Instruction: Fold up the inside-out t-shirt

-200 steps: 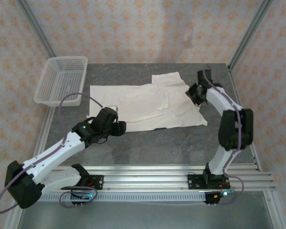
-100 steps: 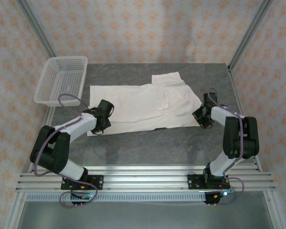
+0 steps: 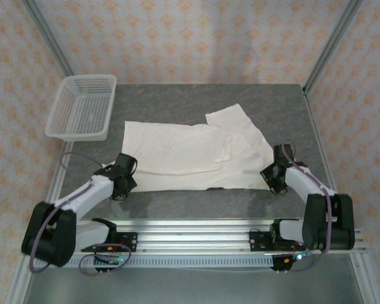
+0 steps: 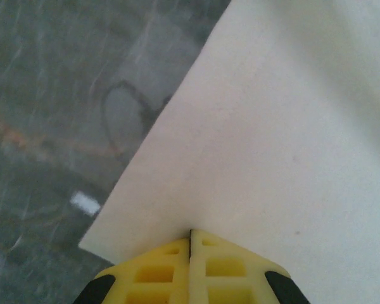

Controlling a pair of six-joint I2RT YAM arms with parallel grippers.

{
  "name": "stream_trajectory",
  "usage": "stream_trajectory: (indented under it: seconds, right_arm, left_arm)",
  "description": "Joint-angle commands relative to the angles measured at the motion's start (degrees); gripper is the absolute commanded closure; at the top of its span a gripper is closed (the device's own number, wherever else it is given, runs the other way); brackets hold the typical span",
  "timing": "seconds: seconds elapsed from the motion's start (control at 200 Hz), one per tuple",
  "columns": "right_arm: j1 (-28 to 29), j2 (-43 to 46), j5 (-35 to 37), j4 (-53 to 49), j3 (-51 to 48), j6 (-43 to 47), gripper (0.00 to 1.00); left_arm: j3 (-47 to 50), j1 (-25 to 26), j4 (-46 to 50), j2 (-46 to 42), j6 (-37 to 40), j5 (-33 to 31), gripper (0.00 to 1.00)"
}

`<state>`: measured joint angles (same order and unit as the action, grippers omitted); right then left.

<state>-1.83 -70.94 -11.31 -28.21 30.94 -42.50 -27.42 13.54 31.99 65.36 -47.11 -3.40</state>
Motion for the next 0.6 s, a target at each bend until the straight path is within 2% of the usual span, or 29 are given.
stream_trajectory:
  seconds: [0.0, 0.085, 0.16, 0.195, 0.27, 0.31, 0.345, 0.385, 0.42, 0.49, 0.59]
  right_arm:
    - [-0.2, 6.3, 2.8, -10.4, -5.4, -2.8, 0.97]
    - [-0.2, 13.0, 1.1, -11.1, -6.6, -2.6, 0.92]
    - [-0.2, 17.1, -0.3, -10.6, -3.3, 0.3, 0.83]
    - [-0.2, 18.0, 0.4, -10.2, -0.7, 3.0, 0.8]
    - [-0.2, 16.6, 2.5, -8.2, 5.8, 8.6, 0.68]
    - [-0.1, 13.9, 2.8, -5.5, 9.3, 12.2, 0.63]
    - [-0.1, 10.3, 3.0, -3.9, 12.5, 15.0, 0.58]
    - [-0.1, 5.0, 2.0, -2.9, 17.2, 18.7, 0.57]
    - [0.1, -0.5, 2.0, -3.0, 21.5, 21.2, 0.56]
    - [0.5, -10.5, 1.8, -3.9, 29.9, 24.7, 0.46]
    - [1.4, -21.7, 5.4, -4.7, 39.2, 28.5, 0.43]
  left_arm:
    - [1.6, 0.7, 6.6, -6.6, -0.5, 1.1, 1.0]
    - [1.0, 0.8, 8.0, -10.6, 0.5, 2.4, 1.0]
    - [-0.7, 0.8, 7.7, -13.0, 2.4, 3.2, 0.99]
    - [-2.1, 0.8, 7.2, -14.0, 3.5, 3.2, 0.87]
    - [-5.8, 0.8, 4.6, -15.1, 6.7, 3.6, 0.47]
    - [-7.8, 0.8, 2.4, -15.1, 8.4, 3.8, 0.3]
    - [-9.3, 0.8, 0.0, -14.7, 10.0, 4.0, 0.23]
    - [-10.8, 0.7, -3.0, -13.5, 12.0, 4.2, 0.16]
    - [-12.2, 0.8, -5.2, -12.1, 13.3, 4.0, 0.12]
    - [-15.1, 0.8, -8.4, -8.2, 15.5, 3.7, 0.08]
    - [-18.4, 0.8, -11.0, -3.2, 18.3, 3.9, 0.05]
